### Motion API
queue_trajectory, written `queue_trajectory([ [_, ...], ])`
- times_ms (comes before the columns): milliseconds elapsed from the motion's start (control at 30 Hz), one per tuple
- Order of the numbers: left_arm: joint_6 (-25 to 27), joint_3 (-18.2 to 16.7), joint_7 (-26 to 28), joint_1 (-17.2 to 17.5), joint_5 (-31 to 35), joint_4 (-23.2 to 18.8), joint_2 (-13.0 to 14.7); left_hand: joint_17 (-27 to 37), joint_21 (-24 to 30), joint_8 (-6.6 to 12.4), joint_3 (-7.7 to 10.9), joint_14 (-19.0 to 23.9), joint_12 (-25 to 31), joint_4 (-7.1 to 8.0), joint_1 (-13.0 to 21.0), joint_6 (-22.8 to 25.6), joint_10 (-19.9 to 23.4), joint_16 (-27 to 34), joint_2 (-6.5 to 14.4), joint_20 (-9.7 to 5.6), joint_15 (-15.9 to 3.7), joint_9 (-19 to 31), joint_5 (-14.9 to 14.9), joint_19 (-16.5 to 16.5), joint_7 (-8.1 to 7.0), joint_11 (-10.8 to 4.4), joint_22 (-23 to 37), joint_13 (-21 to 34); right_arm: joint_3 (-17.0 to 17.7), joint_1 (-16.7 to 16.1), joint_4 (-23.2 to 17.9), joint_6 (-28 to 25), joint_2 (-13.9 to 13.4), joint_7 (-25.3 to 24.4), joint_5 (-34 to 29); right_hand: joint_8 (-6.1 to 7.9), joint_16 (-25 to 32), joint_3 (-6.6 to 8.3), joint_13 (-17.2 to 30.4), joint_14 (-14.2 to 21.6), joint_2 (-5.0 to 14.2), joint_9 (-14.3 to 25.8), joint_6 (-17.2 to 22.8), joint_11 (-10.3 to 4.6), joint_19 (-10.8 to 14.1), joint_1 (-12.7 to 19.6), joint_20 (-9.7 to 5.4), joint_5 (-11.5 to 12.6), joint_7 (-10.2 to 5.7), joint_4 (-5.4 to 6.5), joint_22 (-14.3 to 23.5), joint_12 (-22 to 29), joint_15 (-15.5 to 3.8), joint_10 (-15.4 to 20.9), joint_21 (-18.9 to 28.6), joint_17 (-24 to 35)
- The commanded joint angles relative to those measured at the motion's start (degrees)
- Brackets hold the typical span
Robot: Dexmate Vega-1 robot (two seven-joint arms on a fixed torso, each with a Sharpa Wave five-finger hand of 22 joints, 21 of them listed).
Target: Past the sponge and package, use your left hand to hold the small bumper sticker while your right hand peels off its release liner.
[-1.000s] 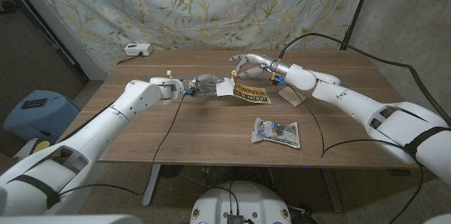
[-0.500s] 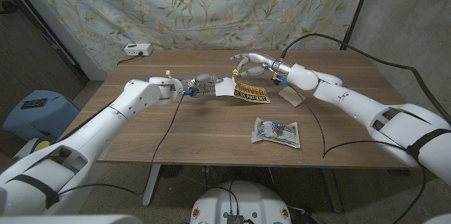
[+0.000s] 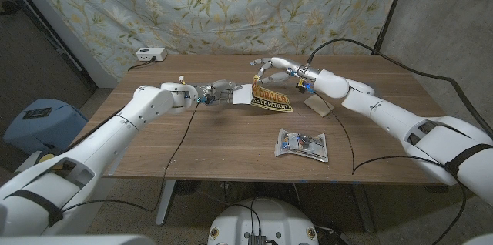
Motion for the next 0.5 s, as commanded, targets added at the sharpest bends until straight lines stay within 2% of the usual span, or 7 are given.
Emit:
queue_trajectory([
  [33, 0.3, 0.1, -0.2, -0.6, 0.5, 0.6, 0.0, 0.3, 0.6, 0.49, 0.57, 0.4, -0.2, -0.09, 0.2, 0.3, 1.2, -0.2, -0.3, 0.23, -0.17, 0.1, -0.2, -0.3, -0.09, -0.8, 0.1, 0.2, 1.2, -0.6, -0.5, 0.3, 0.1, 3.8, 3.6, 0.55, -0.1, -0.13, 0.1, 0.1, -0.27, 0.2, 0.2, 0.26, 0.2, 0.4, 0.51, 0.5, -0.54, -0.07, 0.0, -0.2, 0.31, 0.2, -0.1, 0.2],
  [500, 0.2, 0.5, -1.3, -1.3, 1.1, 1.7, -0.1, 0.7, 1.3, 0.64, 0.8, 0.5, -0.6, -0.12, 0.2, 0.3, 1.2, -0.5, -0.4, 0.24, -0.19, 0.1, -0.3, -0.5, -0.12, -0.83, 0.0, 0.4, 2.4, -0.8, 0.2, 0.8, 0.0, 8.9, 8.4, 0.56, -0.3, -0.22, 0.1, -0.1, -0.53, 0.1, 0.4, 0.2, 0.1, 0.5, 1.0, 0.7, -0.7, -0.15, 0.0, -0.3, 0.34, 0.0, -0.1, 0.2],
])
